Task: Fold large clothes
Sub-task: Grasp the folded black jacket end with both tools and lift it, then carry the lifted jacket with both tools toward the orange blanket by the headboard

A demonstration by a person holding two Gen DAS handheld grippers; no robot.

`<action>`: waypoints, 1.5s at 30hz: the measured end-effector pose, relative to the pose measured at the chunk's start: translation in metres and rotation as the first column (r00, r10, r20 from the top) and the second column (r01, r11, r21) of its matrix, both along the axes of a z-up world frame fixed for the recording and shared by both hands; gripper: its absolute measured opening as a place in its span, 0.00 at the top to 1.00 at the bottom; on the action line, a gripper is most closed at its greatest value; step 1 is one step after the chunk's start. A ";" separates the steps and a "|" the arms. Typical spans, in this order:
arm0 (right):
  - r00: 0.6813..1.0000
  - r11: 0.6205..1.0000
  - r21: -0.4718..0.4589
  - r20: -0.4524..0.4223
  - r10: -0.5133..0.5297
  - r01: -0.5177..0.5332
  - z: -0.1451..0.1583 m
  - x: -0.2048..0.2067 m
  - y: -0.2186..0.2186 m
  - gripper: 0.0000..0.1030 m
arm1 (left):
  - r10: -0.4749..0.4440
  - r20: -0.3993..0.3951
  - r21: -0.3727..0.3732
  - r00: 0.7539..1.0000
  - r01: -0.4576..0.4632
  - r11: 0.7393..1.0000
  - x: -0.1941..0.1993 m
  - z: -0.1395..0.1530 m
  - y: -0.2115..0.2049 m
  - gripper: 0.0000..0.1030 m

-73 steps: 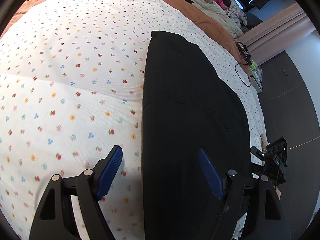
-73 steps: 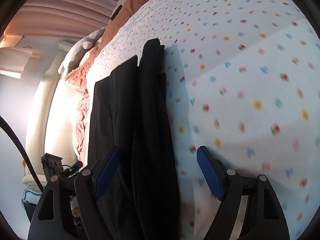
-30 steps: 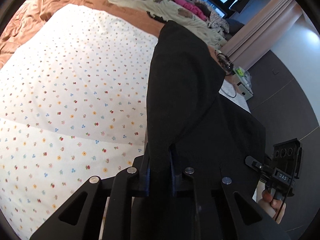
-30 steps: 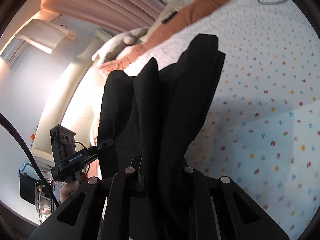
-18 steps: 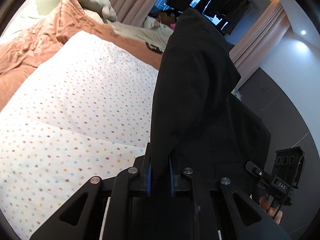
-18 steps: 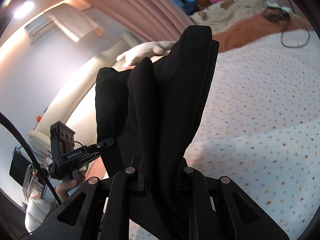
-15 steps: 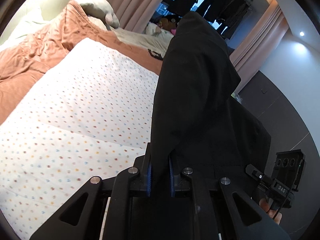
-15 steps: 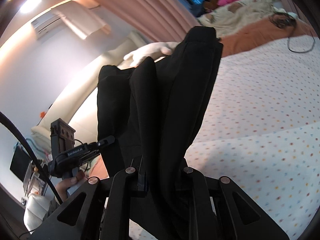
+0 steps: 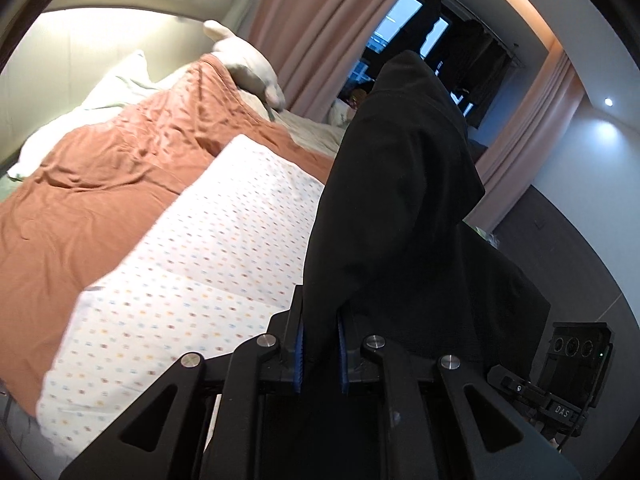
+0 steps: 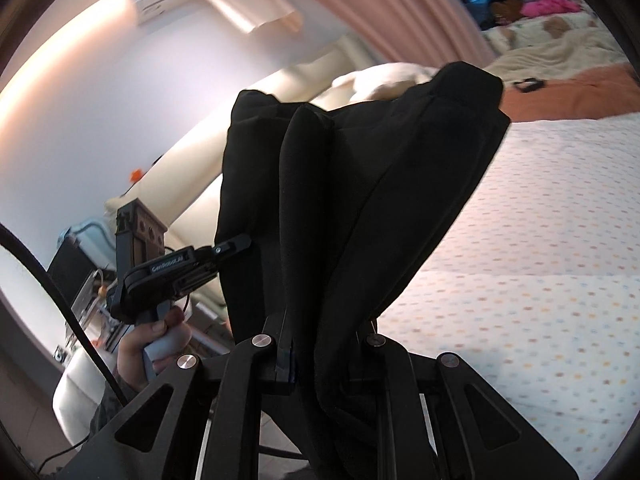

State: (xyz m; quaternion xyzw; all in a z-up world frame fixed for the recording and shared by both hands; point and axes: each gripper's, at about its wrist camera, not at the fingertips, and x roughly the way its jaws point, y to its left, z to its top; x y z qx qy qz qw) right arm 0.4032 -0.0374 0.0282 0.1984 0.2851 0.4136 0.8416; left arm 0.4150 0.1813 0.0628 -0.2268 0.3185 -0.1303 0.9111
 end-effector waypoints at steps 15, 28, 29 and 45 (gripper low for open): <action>0.983 0.981 -0.068 -0.001 0.182 -0.182 -0.006 0.023 0.074 0.89 | 0.189 0.016 -0.002 0.982 -0.189 0.982 -0.044 -0.002 0.133 0.87; 0.946 0.944 -0.063 -0.024 0.324 -0.325 -0.022 0.063 0.183 0.89 | 0.304 -0.011 0.014 0.953 -0.303 0.953 -0.061 -0.023 0.248 0.88; 0.942 0.940 -0.056 -0.032 0.334 -0.336 -0.025 0.068 0.191 0.89 | 0.309 -0.018 0.028 0.951 -0.308 0.951 -0.060 -0.024 0.254 0.89; 0.865 0.898 0.140 -0.242 0.440 -0.417 -0.118 0.168 0.253 0.89 | 0.368 -0.118 0.244 0.922 -0.333 0.911 0.008 -0.055 0.323 0.89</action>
